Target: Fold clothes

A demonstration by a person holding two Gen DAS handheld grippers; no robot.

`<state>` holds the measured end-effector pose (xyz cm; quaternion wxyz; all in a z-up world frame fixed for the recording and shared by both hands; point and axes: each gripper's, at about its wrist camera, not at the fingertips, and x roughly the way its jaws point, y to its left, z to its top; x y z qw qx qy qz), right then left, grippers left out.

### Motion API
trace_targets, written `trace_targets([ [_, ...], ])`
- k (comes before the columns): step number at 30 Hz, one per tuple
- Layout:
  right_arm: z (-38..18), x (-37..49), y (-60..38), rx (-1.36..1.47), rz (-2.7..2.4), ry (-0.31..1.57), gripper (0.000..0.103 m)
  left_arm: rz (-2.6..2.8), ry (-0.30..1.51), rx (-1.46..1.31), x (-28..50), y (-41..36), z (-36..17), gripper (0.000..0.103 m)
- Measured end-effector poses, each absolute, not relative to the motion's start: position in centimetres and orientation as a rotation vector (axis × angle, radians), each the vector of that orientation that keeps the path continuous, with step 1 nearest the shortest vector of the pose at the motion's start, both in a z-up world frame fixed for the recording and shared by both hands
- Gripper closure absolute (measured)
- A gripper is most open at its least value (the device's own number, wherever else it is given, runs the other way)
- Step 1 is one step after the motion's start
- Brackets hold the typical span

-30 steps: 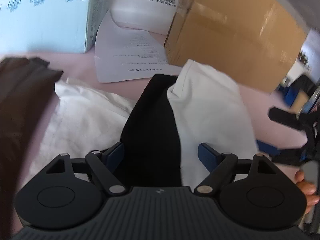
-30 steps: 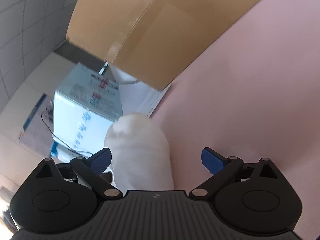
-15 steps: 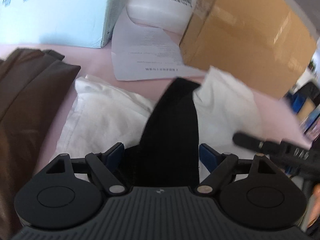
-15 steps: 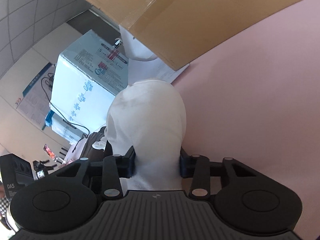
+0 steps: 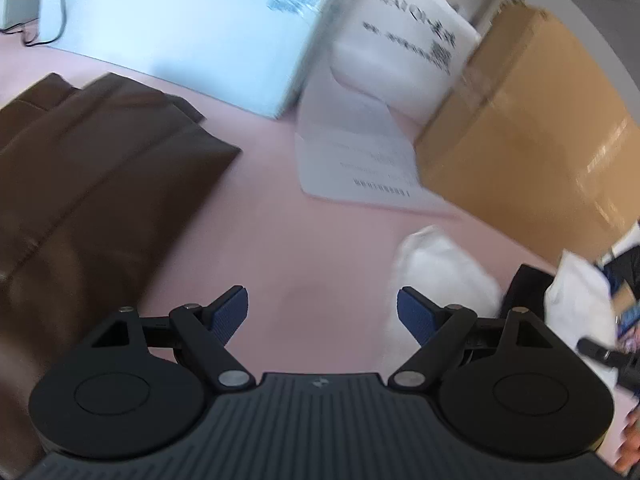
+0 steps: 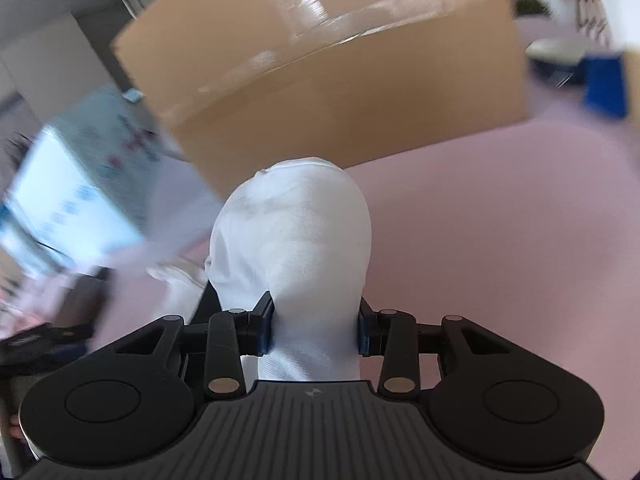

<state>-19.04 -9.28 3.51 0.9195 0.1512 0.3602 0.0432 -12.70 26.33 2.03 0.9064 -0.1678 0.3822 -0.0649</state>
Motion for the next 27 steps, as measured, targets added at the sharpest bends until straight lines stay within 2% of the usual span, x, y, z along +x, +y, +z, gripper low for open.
trace_targets([
  [8, 6.1, -16.5, -3.6, -0.045, -0.046, 0.761, 0.066, -0.134, 0.79, -0.295, -12.8, 24.9, 1.8, 0.023],
  [12, 6.2, -15.2, 1.5, -0.223, -0.067, 0.685, 0.064, -0.129, 0.797, -0.337, -12.5, 25.3, 1.5, 0.022],
  [18, 5.8, -14.0, 6.8, -0.252, -0.012, 0.644, 0.064, -0.139, 0.825, -0.428, -12.2, 26.2, 1.0, 0.022],
  [27, 2.2, -15.8, 13.4, -0.392, 0.068, 0.497, 0.067, -0.062, 0.819, -0.483, -12.5, 27.3, 1.0, 0.022],
])
